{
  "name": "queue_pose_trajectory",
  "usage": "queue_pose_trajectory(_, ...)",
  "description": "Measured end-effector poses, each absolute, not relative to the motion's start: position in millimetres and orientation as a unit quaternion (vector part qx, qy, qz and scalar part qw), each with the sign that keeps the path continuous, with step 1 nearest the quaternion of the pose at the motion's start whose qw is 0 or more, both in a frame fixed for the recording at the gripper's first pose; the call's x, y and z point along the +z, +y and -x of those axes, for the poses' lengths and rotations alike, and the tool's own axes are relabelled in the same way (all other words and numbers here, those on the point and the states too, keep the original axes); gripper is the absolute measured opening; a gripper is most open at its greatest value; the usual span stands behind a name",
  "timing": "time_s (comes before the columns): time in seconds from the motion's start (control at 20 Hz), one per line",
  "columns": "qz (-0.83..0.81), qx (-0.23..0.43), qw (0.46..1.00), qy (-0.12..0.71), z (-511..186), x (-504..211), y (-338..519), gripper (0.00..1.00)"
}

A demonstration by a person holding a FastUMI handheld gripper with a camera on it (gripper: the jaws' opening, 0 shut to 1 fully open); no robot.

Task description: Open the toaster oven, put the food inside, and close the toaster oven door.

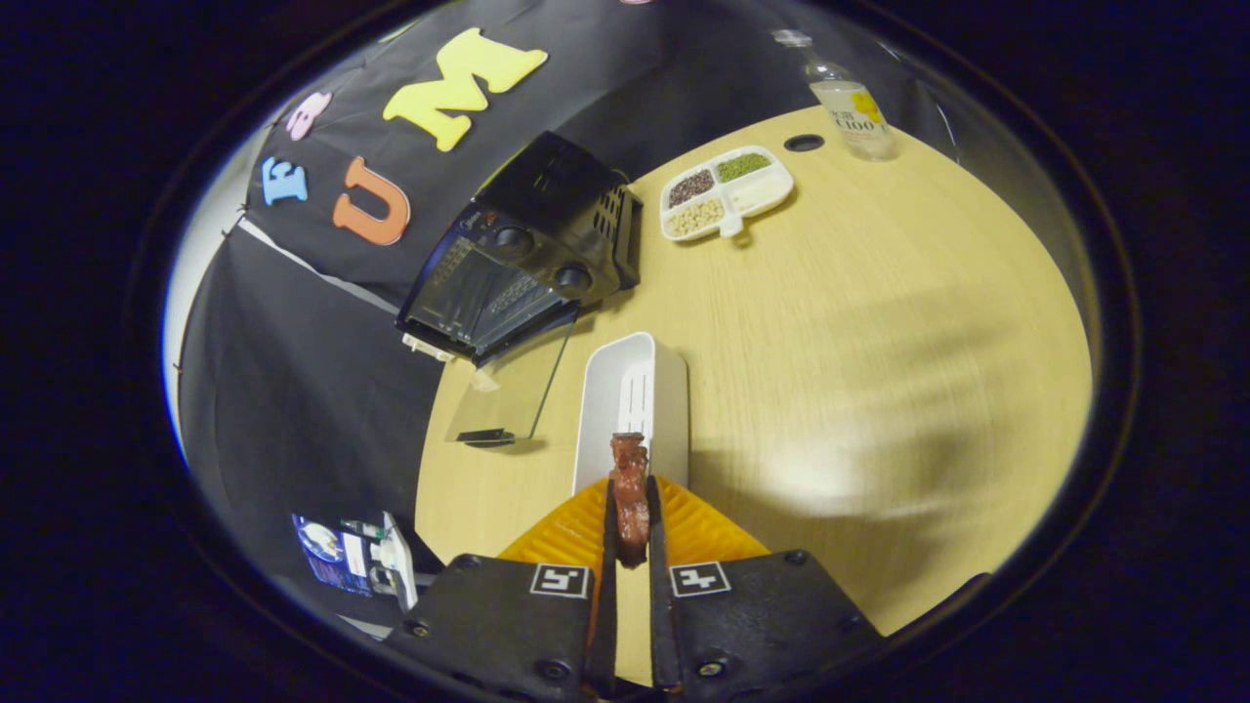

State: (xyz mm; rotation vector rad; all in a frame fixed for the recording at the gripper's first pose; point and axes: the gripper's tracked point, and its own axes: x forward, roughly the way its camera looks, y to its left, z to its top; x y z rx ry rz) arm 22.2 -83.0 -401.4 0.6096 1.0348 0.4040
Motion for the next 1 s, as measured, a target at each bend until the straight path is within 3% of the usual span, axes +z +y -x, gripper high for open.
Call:
queue_pose_trajectory(0.55, -0.376, 0.148, 0.829, 0.386, -70, -331, 11, 0.17)
queue_pose_trajectory(1.0, -0.498, 0.107, 0.809, 0.293, -162, -341, 133, 0.17)
